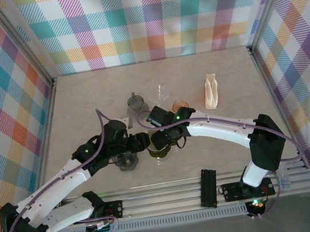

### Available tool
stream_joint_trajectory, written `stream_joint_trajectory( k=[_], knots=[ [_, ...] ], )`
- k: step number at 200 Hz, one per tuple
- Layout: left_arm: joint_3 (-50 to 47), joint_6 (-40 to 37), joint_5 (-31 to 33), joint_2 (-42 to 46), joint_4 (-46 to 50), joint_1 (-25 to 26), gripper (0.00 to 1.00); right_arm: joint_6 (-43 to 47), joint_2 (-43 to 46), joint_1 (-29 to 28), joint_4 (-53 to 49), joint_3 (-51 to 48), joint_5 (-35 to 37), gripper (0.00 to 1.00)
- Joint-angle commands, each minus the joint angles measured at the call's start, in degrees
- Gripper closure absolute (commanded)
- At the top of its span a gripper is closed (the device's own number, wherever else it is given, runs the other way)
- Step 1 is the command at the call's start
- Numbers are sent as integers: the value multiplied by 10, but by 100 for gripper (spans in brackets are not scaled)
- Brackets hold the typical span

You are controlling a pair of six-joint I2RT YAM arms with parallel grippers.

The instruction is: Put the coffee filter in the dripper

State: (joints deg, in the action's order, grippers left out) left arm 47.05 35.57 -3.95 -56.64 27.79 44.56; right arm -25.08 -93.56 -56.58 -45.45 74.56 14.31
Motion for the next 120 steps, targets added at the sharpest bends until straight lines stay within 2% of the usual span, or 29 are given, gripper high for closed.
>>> stream_joint_trajectory(
  k=[1, 19, 120],
  knots=[
    [-5, 4, -5, -5, -16, 7, 44, -9, 2, 2, -1, -19, 5, 18],
    [-4, 4, -5, -10, -11, 7, 49, -10, 1, 2, 0, -20, 9, 18],
    [-11, 3, -24, -18, -10, 7, 58, -15, 16, 2, 9, -19, 16, 17]
  ],
)
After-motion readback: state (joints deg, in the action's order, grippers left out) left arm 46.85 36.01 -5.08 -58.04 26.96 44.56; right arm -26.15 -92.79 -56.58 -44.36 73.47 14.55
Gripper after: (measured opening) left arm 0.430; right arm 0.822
